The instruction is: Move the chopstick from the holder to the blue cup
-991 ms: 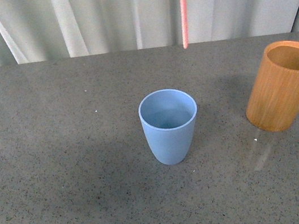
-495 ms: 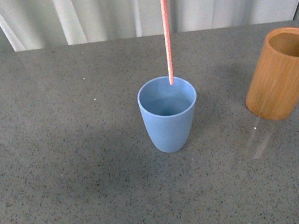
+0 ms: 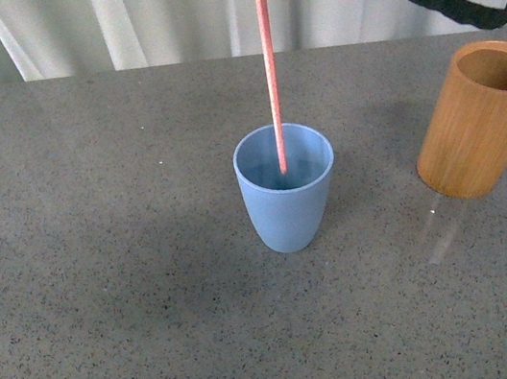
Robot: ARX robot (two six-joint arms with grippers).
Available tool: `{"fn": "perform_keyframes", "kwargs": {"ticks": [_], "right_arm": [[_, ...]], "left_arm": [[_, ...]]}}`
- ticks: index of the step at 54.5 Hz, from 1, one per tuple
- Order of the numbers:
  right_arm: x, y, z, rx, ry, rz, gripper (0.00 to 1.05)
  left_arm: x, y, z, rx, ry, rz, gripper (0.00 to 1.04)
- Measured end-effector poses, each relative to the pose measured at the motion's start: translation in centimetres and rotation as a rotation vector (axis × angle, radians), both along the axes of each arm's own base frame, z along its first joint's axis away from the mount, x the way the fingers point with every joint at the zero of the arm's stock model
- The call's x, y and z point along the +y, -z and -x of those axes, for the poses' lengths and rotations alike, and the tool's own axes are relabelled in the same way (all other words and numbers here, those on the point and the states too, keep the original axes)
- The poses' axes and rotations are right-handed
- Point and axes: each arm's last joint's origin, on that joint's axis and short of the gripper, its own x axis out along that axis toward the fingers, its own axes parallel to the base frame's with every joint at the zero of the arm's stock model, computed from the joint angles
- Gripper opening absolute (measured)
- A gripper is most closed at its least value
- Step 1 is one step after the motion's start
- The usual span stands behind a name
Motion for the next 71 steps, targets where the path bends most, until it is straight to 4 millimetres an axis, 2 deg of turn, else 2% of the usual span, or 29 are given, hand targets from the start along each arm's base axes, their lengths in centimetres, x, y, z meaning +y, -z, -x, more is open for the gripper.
{"fn": "perform_keyframes", "kwargs": {"ticks": [13, 21, 37, 53, 60, 71], "right_arm": [[0.5, 2.7, 0.4, 0.054, 0.006, 0.018, 0.03], [0.6, 3.1, 0.6, 0.066, 0.004, 0.024, 0.04], [0.4, 3.2, 0.6, 0.092, 0.024, 0.033, 0.5], [-1.7, 0.2, 1.4, 0.046, 0.067, 0.013, 0.95], [-2.5, -0.8, 1.4, 0.022, 0.094, 0.002, 0.94], [-2.6, -0.7, 1.4, 0.024, 0.094, 0.006, 0.95]], "left_arm": [[0.0, 0.0, 0.0, 0.0, 0.0, 0.0, 0.98], [0.0, 0.0, 0.0, 0.0, 0.0, 0.0, 0.98], [0.0, 0.0, 0.0, 0.0, 0.0, 0.0, 0.98], [0.0, 0.0, 0.0, 0.0, 0.0, 0.0, 0.98], [0.0, 0.0, 0.0, 0.0, 0.0, 0.0, 0.98], [0.0, 0.0, 0.0, 0.0, 0.0, 0.0, 0.98]]}}
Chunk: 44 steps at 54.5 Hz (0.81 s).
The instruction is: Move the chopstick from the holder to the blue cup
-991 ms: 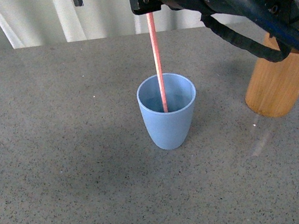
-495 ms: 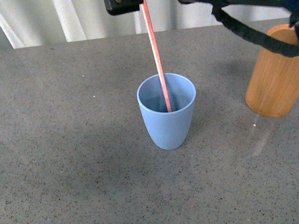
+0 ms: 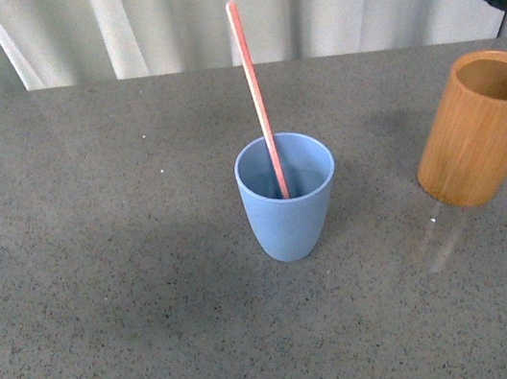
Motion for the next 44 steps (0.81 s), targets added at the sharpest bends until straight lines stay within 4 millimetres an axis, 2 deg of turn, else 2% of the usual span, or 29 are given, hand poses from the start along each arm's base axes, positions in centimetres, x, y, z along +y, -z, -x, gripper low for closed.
{"fn": "perform_keyframes", "kwargs": {"ticks": [5, 8, 11, 24, 32, 34, 44], "right_arm": [[0.0, 0.1, 0.1, -0.021, 0.033, 0.014, 0.93], [-1.3, 0.4, 0.9, -0.125, 0.223, 0.032, 0.81], [-3.2, 0.9, 2.1, -0.16, 0.288, 0.047, 0.7], [-9.3, 2.1, 6.5, -0.167, 0.332, 0.071, 0.31], [-11.6, 2.8, 8.8, -0.164, 0.317, 0.072, 0.04], [-11.9, 2.9, 9.2, -0.165, 0.314, 0.076, 0.0], [-13.7, 3.5, 11.2, -0.164, 0.329, 0.075, 0.01]], "left_arm": [[0.0, 0.0, 0.0, 0.0, 0.0, 0.0, 0.98], [0.0, 0.0, 0.0, 0.0, 0.003, 0.0, 0.98], [0.0, 0.0, 0.0, 0.0, 0.001, 0.0, 0.98], [0.0, 0.0, 0.0, 0.0, 0.003, 0.0, 0.98], [0.0, 0.0, 0.0, 0.0, 0.002, 0.0, 0.98], [0.0, 0.0, 0.0, 0.0, 0.002, 0.0, 0.98], [0.0, 0.0, 0.0, 0.0, 0.002, 0.0, 0.98]]}}
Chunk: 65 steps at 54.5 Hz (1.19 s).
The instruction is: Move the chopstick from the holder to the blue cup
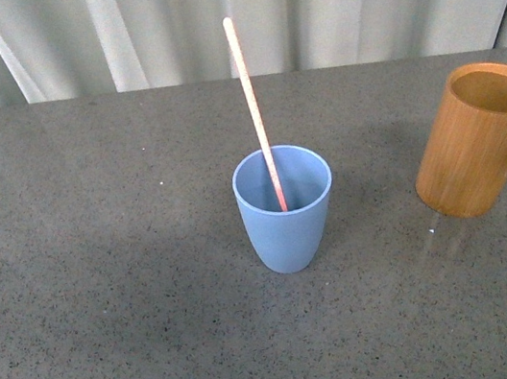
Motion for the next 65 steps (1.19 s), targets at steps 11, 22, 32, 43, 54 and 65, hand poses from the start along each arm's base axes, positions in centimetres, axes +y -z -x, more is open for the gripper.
{"fn": "perform_keyframes", "kwargs": {"ticks": [11, 22, 32, 43, 54, 65], "right_arm": [[-1.1, 0.6, 1.7, -0.005, -0.007, -0.002, 0.01], [-2.0, 1.5, 3.1, 0.008, 0.0, 0.0, 0.01], [-3.1, 1.1, 4.2, -0.004, -0.016, -0.003, 0.01], [-3.4, 0.7, 5.2, -0.019, 0.003, -0.003, 0.01], [-3.4, 0.4, 6.0, -0.028, 0.003, -0.003, 0.01], [-3.4, 0.3, 6.6, -0.031, 0.003, -0.003, 0.01]], "left_arm": [[0.0, 0.0, 0.0, 0.0, 0.0, 0.0, 0.98], [0.0, 0.0, 0.0, 0.0, 0.0, 0.0, 0.98], [0.0, 0.0, 0.0, 0.0, 0.0, 0.0, 0.98], [0.0, 0.0, 0.0, 0.0, 0.0, 0.0, 0.98], [0.0, 0.0, 0.0, 0.0, 0.0, 0.0, 0.98], [0.0, 0.0, 0.0, 0.0, 0.0, 0.0, 0.98]]}}
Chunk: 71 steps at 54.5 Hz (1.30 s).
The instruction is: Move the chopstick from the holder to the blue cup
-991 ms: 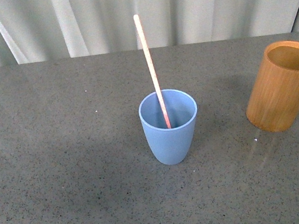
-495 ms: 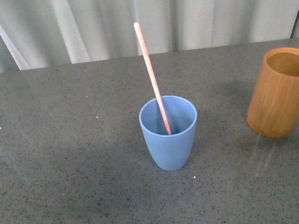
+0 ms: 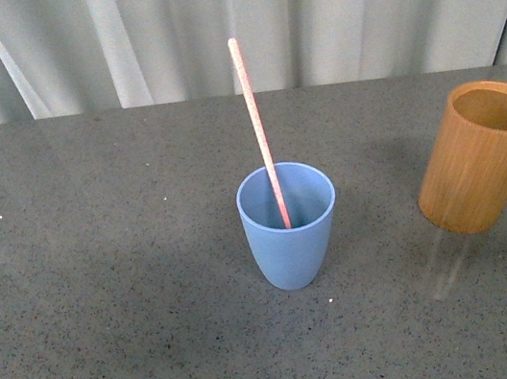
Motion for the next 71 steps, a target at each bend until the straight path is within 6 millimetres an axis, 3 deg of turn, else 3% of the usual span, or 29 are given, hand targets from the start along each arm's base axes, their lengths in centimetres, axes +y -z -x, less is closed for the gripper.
{"fn": "perform_keyframes", "kwargs": {"ticks": [58, 65, 71], "right_arm": [[0.0, 0.3, 2.5, 0.004, 0.0, 0.0, 0.01], [0.0, 0.3, 2.5, 0.004, 0.0, 0.0, 0.19], [0.0, 0.3, 2.5, 0.004, 0.0, 0.0, 0.46]], "left_arm": [[0.0, 0.0, 0.0, -0.001, 0.0, 0.0, 0.98], [0.0, 0.0, 0.0, -0.001, 0.0, 0.0, 0.98], [0.0, 0.0, 0.0, -0.001, 0.0, 0.0, 0.98]]}}
